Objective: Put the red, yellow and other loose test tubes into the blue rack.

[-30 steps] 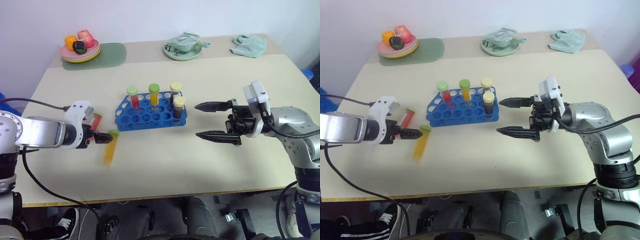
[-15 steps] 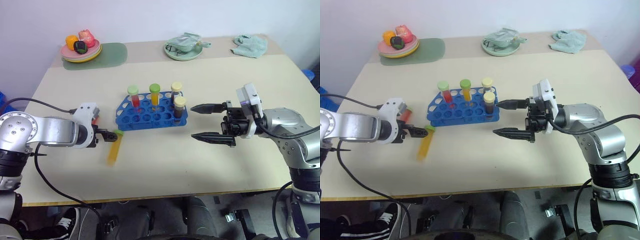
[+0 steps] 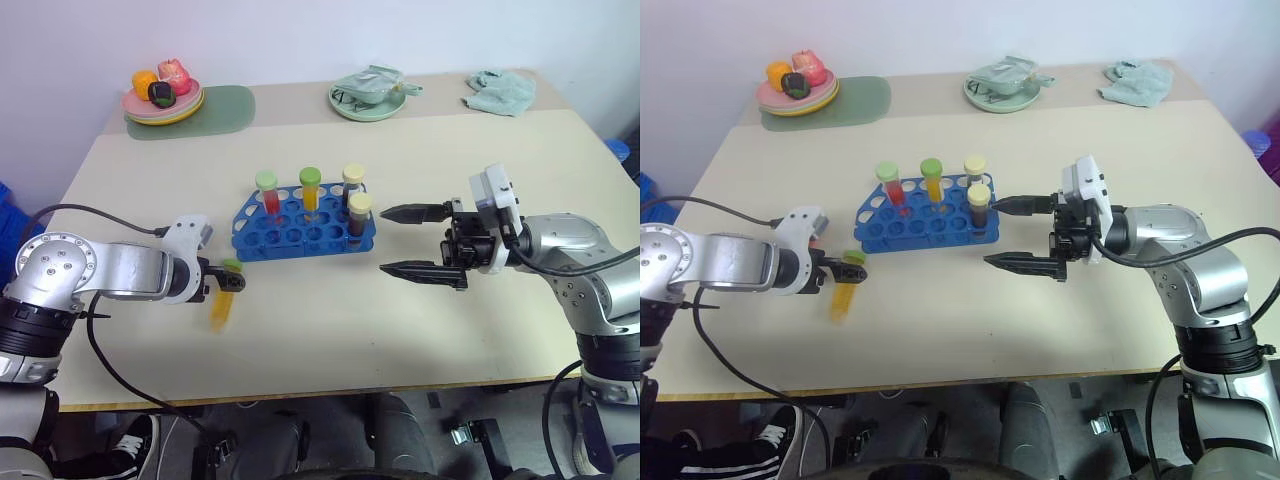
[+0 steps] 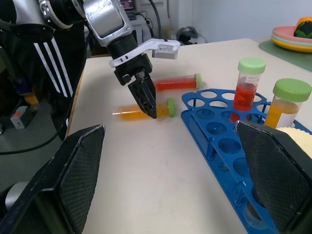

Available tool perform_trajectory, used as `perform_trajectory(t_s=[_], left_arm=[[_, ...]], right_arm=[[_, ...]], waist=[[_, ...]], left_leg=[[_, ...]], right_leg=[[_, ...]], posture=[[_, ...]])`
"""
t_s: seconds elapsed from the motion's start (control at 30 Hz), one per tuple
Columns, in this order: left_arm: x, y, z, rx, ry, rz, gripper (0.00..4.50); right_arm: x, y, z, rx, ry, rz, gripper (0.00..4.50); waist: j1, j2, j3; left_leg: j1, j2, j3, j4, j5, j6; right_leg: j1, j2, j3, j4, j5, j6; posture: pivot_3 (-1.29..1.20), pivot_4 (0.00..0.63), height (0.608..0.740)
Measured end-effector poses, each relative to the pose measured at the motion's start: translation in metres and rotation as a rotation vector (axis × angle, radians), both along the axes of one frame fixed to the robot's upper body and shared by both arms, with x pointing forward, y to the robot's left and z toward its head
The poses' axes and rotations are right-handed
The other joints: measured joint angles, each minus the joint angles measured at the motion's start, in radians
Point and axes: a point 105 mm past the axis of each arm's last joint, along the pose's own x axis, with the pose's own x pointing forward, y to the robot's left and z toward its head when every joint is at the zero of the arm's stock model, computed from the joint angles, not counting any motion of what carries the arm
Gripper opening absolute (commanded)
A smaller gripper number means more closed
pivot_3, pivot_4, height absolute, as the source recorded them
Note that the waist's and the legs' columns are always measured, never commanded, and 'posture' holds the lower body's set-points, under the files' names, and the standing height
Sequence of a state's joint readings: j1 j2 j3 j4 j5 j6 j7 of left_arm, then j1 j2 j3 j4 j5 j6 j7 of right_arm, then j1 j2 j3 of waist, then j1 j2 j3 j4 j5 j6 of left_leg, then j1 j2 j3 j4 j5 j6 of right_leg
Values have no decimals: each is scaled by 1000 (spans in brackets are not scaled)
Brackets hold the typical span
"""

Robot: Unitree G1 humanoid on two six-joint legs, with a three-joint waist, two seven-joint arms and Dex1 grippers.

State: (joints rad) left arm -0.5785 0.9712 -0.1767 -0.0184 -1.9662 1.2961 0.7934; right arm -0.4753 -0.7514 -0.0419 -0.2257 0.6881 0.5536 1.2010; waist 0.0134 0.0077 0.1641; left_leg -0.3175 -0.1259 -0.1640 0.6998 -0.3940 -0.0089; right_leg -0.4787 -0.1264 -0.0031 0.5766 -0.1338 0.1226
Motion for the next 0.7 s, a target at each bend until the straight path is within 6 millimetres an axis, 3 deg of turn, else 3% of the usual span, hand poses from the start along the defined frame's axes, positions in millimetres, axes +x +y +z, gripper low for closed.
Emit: perform_trajectory(t_s=[0.1,0.2,0.37,0.4,0.53,0.7], left_arm=[[-1,-2,-1,-5,5,-10,4500],[0,-4,-2,-5,4,-8,3641],[0,-10,-7,-22,-7,22,1118],[0,-10,-7,-17,-9,25,801],[4,-9,-5,-9,-12,40,755],[15,3,15,20,-89,107,755]], right_arm=[[1,1,0,3,-1,-4,4385],[1,0,-1,-1,-4,-8,4500],[1,0,-1,-2,-4,-10,4500],[1,0,-1,-3,-5,-10,4500],[2,0,-1,-6,-15,-13,4500],[3,-1,-1,-8,-21,-20,4500]], waist=[[0,0,0],[0,0,0],[2,0,0],[2,0,0],[3,0,-1],[-1,0,-1]], left_leg=[[0,0,0,0,0,0],[0,0,0,0,0,0],[1,0,0,0,0,0],[1,0,0,0,0,0],[1,0,0,0,0,0],[1,0,0,0,0,0]], right_leg=[[0,0,0,0,0,0],[0,0,0,0,0,0],[1,0,0,0,0,0],[1,0,0,0,0,0],[1,0,0,0,0,0],[1,0,0,0,0,0]], posture=[[0,150,740],[0,150,740],[0,150,740],[0,150,740],[0,150,740],[0,150,740]])
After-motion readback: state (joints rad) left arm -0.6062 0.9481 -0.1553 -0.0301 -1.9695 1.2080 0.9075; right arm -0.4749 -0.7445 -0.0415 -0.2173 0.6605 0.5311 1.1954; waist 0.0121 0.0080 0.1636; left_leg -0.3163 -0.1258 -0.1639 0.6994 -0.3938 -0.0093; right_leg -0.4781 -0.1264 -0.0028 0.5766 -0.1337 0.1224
